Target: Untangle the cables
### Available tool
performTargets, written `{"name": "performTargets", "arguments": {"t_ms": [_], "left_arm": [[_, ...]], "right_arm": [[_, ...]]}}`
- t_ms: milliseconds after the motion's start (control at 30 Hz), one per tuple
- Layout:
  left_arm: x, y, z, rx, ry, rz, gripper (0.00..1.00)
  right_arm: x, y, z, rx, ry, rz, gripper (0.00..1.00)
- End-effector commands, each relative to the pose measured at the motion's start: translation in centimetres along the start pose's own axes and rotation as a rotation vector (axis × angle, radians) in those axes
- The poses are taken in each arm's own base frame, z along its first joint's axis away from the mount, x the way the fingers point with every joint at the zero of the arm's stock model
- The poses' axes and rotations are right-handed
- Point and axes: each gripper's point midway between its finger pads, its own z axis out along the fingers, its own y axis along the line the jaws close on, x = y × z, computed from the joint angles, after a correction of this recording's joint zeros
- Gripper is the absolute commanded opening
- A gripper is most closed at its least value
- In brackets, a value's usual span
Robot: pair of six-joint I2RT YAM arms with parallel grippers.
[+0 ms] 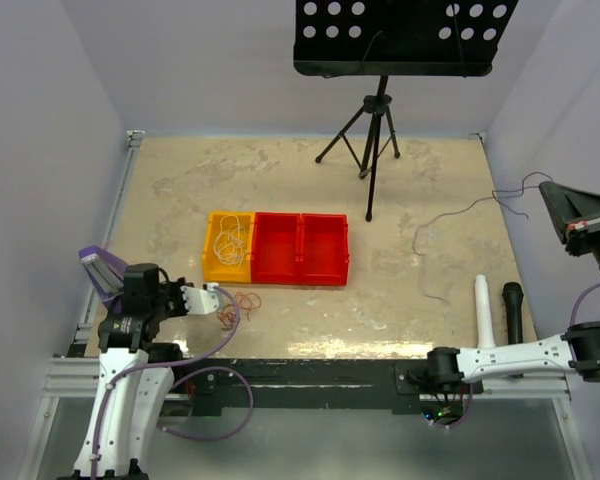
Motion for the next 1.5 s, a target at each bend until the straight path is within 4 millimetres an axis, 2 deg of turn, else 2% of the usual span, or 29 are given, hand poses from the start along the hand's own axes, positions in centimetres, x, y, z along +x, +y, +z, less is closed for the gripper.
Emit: {"name": "performTargets", "arguments": {"t_ms": [0,133,200,333,433,533,667,1033,1167,1367,1467], "left_arm": [[-0.2,0.9,-0.2,-0.042,-0.010,-0.006,0.00],[-1.7,1.3,-0.9,-0.034,-0.076,-0.023,0.00],[-3.2,1.8,-1.7,-0.028,-0.144,-0.028,0.00],[-6.7,3.0,-3.9,-0.056,-0.310,-0.007,0.00],[-8.3,3.7,-5.1,-0.078,-0.384,0.007,0.00],[-8.8,3.7,-5.6,-0.069,-0.402,-0.006,0.00],[-8.5,3.2,-5.4,-0.050,-0.392,-0.009,0.00],[-8.7,2.9,-5.6,-0.041,-0.402,0.001,0.00],[-8.7,2.7,-5.6,-0.033,-0.401,-0.001,0.00],[-8.7,2.6,-5.6,-0.028,-0.403,-0.002,0.00],[-8.8,2.7,-5.6,-0.028,-0.408,-0.003,0.00]], "right_arm": [[-4.7,-3.0,0.2,0.177,-0.274,-0.048,0.00],[-2.4,-1.8,0.5,0.172,-0.273,-0.101,0.00],[-0.9,-1.0,0.7,0.165,-0.275,-0.126,0.00],[3.4,1.3,1.2,0.146,-0.274,-0.207,0.00],[6.5,3.2,1.6,0.135,-0.287,-0.273,0.00],[9.1,4.7,1.8,0.133,-0.286,-0.328,0.00],[11.3,6.2,2.1,0.129,-0.290,-0.348,0.00],[19.6,7.9,3.0,0.105,-0.303,-0.432,0.00],[20.8,9.0,3.7,0.131,-0.319,-0.488,0.00],[20.7,11.7,3.7,0.144,-0.306,-0.468,0.00],[21.2,12.1,3.6,0.142,-0.303,-0.462,0.00]]}}
